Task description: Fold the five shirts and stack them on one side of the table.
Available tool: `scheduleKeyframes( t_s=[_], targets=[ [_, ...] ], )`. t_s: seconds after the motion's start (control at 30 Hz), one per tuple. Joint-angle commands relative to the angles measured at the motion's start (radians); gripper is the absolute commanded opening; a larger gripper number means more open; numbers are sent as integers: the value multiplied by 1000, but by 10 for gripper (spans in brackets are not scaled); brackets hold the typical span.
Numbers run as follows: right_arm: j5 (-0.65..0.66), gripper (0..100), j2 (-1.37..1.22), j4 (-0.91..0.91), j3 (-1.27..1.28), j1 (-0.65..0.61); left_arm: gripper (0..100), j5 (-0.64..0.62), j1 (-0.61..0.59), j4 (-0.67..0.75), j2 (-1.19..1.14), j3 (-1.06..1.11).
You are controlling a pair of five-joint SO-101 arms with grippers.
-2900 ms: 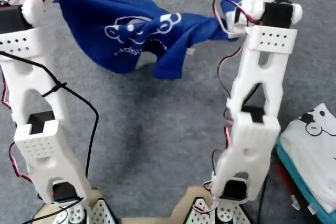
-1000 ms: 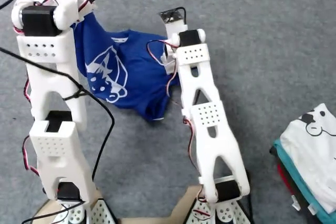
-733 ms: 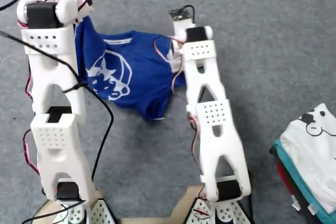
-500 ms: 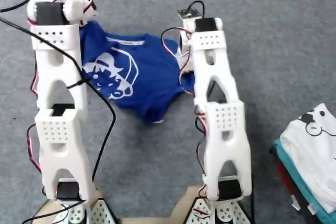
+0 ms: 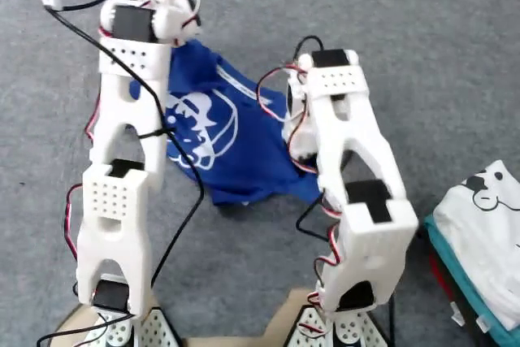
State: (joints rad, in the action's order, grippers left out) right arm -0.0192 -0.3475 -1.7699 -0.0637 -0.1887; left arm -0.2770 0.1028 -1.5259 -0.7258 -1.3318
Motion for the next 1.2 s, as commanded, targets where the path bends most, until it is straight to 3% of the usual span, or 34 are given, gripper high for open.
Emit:
scheduleKeyframes(
  t_s=[0.0, 0.27, 0.37, 0.57, 0.67, 0.93, 1.17],
  targets=[
    [31, 5, 137, -11, 147, 5, 22, 6, 41, 31, 2, -32],
    [38, 5, 414, -11, 432, 8, 21, 20, 114, 29, -105, -41],
    [103, 21, 499, -12, 510, 7, 22, 20, 129, 25, -124, -43],
    [155, 262, 598, -15, 590, 8, 187, 14, 152, 8, -119, -43],
    [155, 297, 627, -17, 587, 28, 197, 17, 155, -23, -101, -43],
    [163, 256, 619, -17, 360, 170, 197, 14, 71, -120, -64, -43],
    [155, 200, 412, -11, 28, 90, 197, 23, -97, -184, 31, -64]
  ],
)
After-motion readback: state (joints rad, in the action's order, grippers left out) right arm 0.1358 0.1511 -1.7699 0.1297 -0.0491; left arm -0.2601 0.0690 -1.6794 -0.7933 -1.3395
